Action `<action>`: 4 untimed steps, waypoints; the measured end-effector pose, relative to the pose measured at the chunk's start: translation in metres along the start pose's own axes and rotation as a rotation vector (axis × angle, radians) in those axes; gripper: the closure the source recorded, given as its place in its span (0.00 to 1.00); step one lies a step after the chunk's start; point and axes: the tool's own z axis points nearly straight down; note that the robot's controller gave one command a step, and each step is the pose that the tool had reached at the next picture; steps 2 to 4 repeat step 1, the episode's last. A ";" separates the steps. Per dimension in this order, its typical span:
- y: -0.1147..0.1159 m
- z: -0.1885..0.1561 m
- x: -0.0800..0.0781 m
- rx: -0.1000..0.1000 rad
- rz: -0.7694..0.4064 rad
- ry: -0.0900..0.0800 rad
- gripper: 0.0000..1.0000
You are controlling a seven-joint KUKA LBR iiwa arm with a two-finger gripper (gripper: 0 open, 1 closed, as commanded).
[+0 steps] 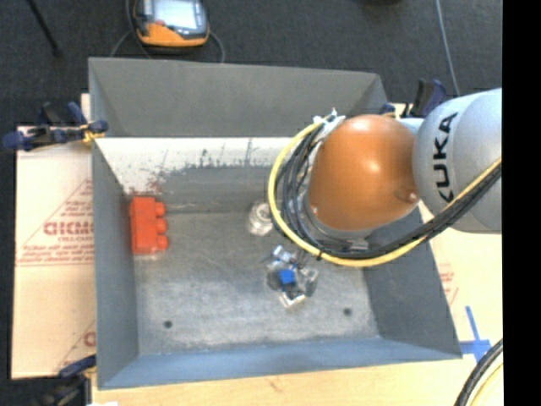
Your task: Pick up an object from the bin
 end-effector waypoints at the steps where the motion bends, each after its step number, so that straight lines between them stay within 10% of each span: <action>1: 0.000 -0.035 0.016 -0.004 -0.333 0.003 1.00; 4: 0.000 -0.035 0.016 -0.004 -0.333 0.003 1.00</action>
Offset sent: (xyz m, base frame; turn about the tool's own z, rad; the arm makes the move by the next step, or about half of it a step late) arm -0.0119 -0.0114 0.0338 -0.3355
